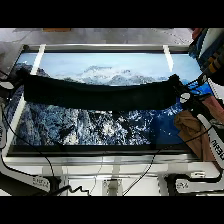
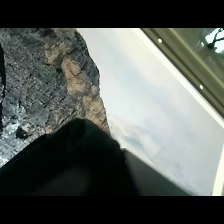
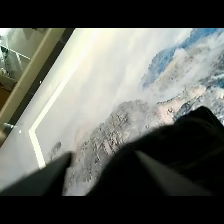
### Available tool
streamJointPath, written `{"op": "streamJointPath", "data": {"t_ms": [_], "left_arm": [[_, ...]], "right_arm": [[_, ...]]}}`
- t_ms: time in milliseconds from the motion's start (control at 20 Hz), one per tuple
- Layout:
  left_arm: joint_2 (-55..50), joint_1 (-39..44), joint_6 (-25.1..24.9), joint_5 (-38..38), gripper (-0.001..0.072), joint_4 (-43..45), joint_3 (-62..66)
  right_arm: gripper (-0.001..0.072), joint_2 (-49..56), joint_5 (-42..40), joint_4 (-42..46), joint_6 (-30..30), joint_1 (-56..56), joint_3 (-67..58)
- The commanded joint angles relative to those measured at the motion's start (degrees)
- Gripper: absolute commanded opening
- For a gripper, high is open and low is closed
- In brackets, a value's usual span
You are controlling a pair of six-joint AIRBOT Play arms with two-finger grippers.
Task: Fold the clothes and pants, and hang the long-sleeved shirts on hangers.
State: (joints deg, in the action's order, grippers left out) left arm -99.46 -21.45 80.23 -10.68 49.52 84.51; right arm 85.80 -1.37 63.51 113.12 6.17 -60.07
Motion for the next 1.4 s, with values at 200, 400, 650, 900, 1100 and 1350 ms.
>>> {"op": "streamJointPath", "data": {"t_ms": [200, 400, 650, 900, 1100, 1350], "left_arm": [[2.93, 0.11, -0.09, -3.93, 0.0697, 0.15, 0.83], [7.8, -4.61, -0.02, -20.39, 0.06, 1.51, 0.83], [11.69, -15.63, 5.33, -46.34, 0.054, 7.8, -5.16], [14.73, -15.63, 5.27, -35.36, 0.0712, 2.6, -17.79], [8.74, -10.78, 3.5, -25.99, 0.0713, -5.09, -17.92], [0.61, -4.81, 3.39, -13.62, 0.071, -11.32, -17.92]], "right_arm": [[0.0633, 0.26, 3.98, 1.95, -0.79, 0.04, -1.95], [0.0632, -0.09, 6.36, 2.84, -1.79, 0.04, -1.95], [0.0632, -0.09, 9.07, 3.02, -9.66, 0.04, -1.9], [0.0631, -0.09, 8.94, 2.97, -13.6, 0.26, -1.9], [0.0631, -0.09, 8.87, 2.97, -13.6, 0.26, -1.9], [0.0631, -0.09, 8.46, 2.89, -13.57, 0.26, -1.9]]}}
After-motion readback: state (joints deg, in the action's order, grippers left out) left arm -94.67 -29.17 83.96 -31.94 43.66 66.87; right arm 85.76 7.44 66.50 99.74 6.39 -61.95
